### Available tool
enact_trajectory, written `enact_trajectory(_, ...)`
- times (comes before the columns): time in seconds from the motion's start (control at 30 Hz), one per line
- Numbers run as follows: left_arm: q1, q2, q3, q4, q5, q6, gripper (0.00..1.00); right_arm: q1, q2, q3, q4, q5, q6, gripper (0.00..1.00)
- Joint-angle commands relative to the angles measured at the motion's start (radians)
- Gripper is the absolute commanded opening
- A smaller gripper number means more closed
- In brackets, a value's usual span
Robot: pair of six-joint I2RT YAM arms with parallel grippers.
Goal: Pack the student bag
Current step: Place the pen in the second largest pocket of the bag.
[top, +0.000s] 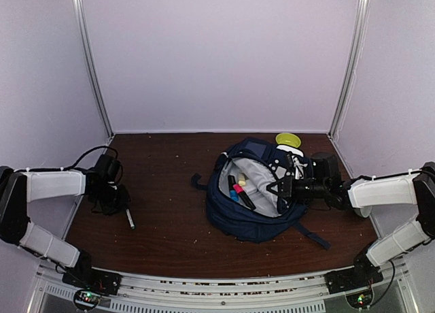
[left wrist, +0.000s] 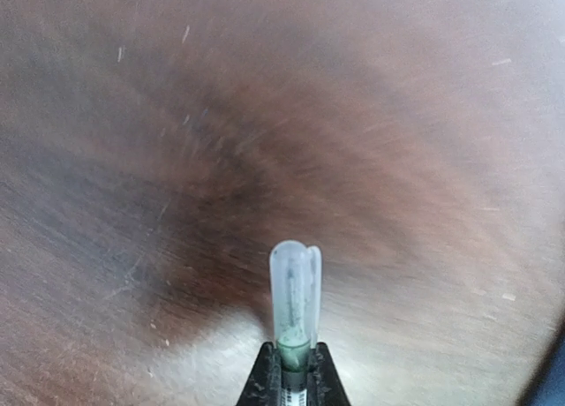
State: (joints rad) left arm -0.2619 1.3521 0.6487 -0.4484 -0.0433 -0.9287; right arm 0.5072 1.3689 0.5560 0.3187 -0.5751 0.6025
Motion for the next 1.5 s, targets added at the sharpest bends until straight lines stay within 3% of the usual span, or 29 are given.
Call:
enact_trajectory(0.0,-0.035,-0.161,-0.020,0.072,0.009,0.058,0.00,-0.019,0.002,-0.008,-0.027,0.024,0.021,0.00)
enact_trajectory(0.2,-0.165,-0.329,0.011,0.152,-0.055,0.107,0.00,-0.019,0.004,-0.006,-0.027,0.027,0.022,0.00)
enact_trajectory(0.37,-0.291,-0.296,0.110,0.240,-0.062,0.173,0.00,-0.019,0.003,-0.008,-0.027,0.030,0.024,0.00)
enact_trajectory(0.53,-0.389,-0.180,0.216,0.358,0.012,0.228,0.00,-0.019,-0.001,-0.011,-0.024,0.032,0.024,0.00)
enact_trajectory(0.67,-0.433,-0.062,0.312,0.422,0.047,0.190,0.00,-0.019,-0.002,-0.012,-0.023,0.032,0.025,0.00)
enact_trajectory(0.9,-0.483,0.209,0.568,0.355,0.086,0.076,0.00,-0.019,-0.008,-0.018,-0.020,0.036,0.028,0.00)
enact_trajectory(1.13,-0.544,0.410,0.721,0.350,0.138,-0.004,0.00,-0.019,-0.009,-0.022,-0.016,0.037,0.027,0.00)
enact_trajectory(1.47,-0.608,0.539,0.844,0.293,0.129,-0.018,0.00,-0.019,-0.014,-0.024,-0.013,0.035,0.026,0.00)
